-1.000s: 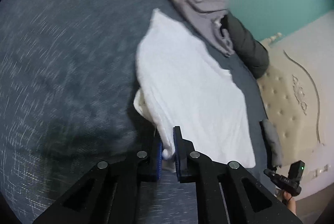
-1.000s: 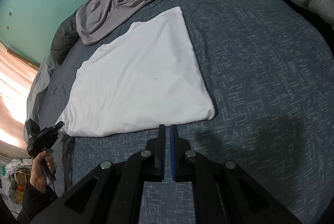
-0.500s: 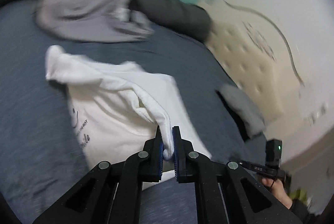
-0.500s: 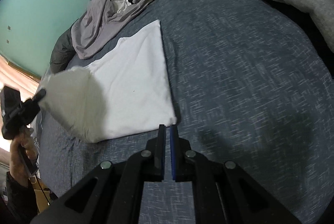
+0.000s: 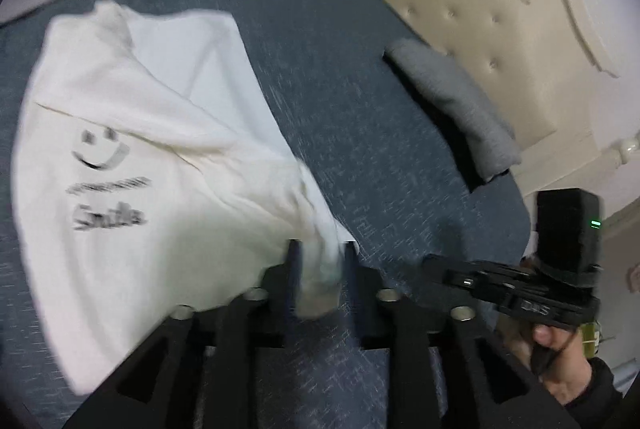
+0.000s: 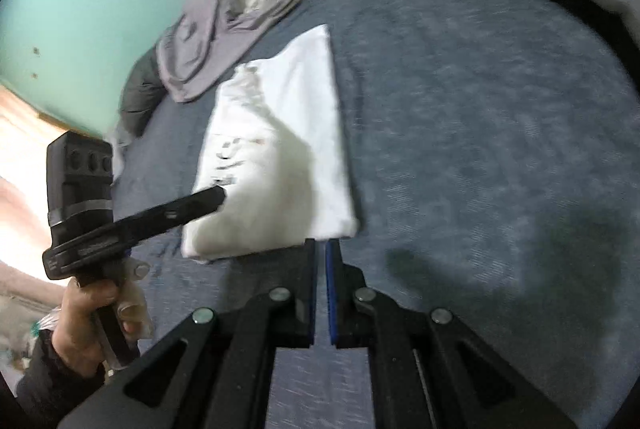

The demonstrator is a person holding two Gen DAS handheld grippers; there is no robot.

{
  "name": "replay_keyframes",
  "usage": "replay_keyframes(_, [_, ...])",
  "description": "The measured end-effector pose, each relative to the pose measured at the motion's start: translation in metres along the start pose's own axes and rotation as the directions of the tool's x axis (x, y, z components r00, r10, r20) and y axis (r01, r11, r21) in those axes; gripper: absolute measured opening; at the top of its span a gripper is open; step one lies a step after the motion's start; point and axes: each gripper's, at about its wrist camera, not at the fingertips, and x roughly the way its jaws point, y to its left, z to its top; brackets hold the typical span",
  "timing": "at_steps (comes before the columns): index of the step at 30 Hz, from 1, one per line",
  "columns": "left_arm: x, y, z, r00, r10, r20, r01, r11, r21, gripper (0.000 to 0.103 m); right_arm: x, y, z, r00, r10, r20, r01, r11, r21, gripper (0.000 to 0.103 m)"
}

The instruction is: Fold clothes

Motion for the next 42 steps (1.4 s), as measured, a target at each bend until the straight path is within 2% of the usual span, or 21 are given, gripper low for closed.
replay_keyframes(1, [-0.013,0.004,0.0,1.0,0.007,0.021,-0.007,1.0,-0.002,0.047,0.004,0.004,0.003,1.0,0.009,-0.007,-0.009,1.0,-0.002,0.006])
replay_keyframes(3, [-0.038,0.012,0.001,0.998,0.022,0.064,-0.022,1.0,-0.006,0.051,0.013,0.012,0.009,0.999,0.026,-0.02,-0.026,1.0,-0.007,0.021])
replay_keyframes(4, [-0.047,0.02,0.0,0.996,0.053,0.068,-0.053,0.999,-0.007,0.051,0.018,0.015,0.011,0.999,0.024,-0.025,-0.024,1.0,-0.007,0.041])
replay_keyframes(5, [-0.055,0.029,0.0,0.994,0.084,0.073,-0.083,0.996,-0.008,0.051,0.023,0.018,0.014,0.999,0.022,-0.031,-0.022,1.0,-0.007,0.05])
replay_keyframes(9, [-0.072,0.065,-0.011,0.984,0.168,0.066,-0.165,0.985,-0.041,0.051,0.041,0.028,0.023,0.998,0.011,-0.056,-0.012,1.0,-0.018,0.05])
replay_keyframes(12, [-0.075,0.084,-0.023,0.978,0.204,0.045,-0.202,0.978,-0.045,0.051,0.059,0.037,0.025,0.995,-0.047,-0.088,0.041,0.997,-0.072,0.05])
replay_keyframes(16, [-0.072,0.101,-0.037,0.977,0.214,0.02,-0.213,0.976,-0.05,0.051,0.079,0.043,0.025,0.986,-0.109,-0.123,0.094,0.988,-0.126,0.048])
replay_keyframes(18, [-0.068,0.104,-0.043,0.978,0.211,0.003,-0.21,0.977,-0.045,0.051,0.088,0.044,0.024,0.984,-0.114,-0.139,0.093,0.985,-0.143,0.029])
replay_keyframes(19, [-0.067,0.104,-0.046,0.978,0.21,-0.003,-0.21,0.977,-0.042,0.051,0.09,0.043,0.024,0.983,-0.113,-0.147,0.09,0.984,-0.154,0.015])
replay_keyframes(20, [-0.065,0.103,-0.049,0.978,0.209,-0.009,-0.209,0.977,-0.04,0.051,0.091,0.043,0.024,0.981,-0.123,-0.147,0.098,0.981,-0.167,0.01])
replay_keyframes(22, [-0.062,0.103,-0.053,0.977,0.211,-0.017,-0.211,0.977,-0.036,0.051,0.078,0.043,0.031,0.988,-0.11,-0.105,0.092,0.982,-0.167,0.007])
replay_keyframes(27, [-0.053,0.105,-0.055,0.978,0.208,-0.025,-0.208,0.977,-0.038,0.051,0.046,0.035,0.046,0.996,-0.093,-0.009,0.091,0.983,-0.162,0.005])
replay_keyframes(30, [-0.047,0.103,-0.058,0.975,0.217,-0.041,-0.218,0.975,-0.032,0.051,0.054,0.011,0.041,0.993,-0.108,-0.038,0.104,0.99,-0.098,0.005])
replay_keyframes(32, [-0.044,0.103,-0.06,0.973,0.224,-0.047,-0.226,0.974,-0.03,0.051,0.066,-0.004,0.032,0.994,-0.083,-0.075,0.08,0.996,-0.049,0.005])
replay_keyframes(38, [-0.049,0.108,-0.061,0.978,0.204,-0.035,-0.206,0.976,-0.072,0.051,0.063,-0.01,0.019,0.998,0.015,-0.057,-0.016,1.0,-0.019,0.005])
replay_keyframes(42, [-0.052,0.109,-0.057,0.983,0.184,-0.019,-0.185,0.979,-0.091,0.051,0.061,-0.013,0.024,0.998,0.014,-0.063,-0.014,1.0,0.001,0.005])
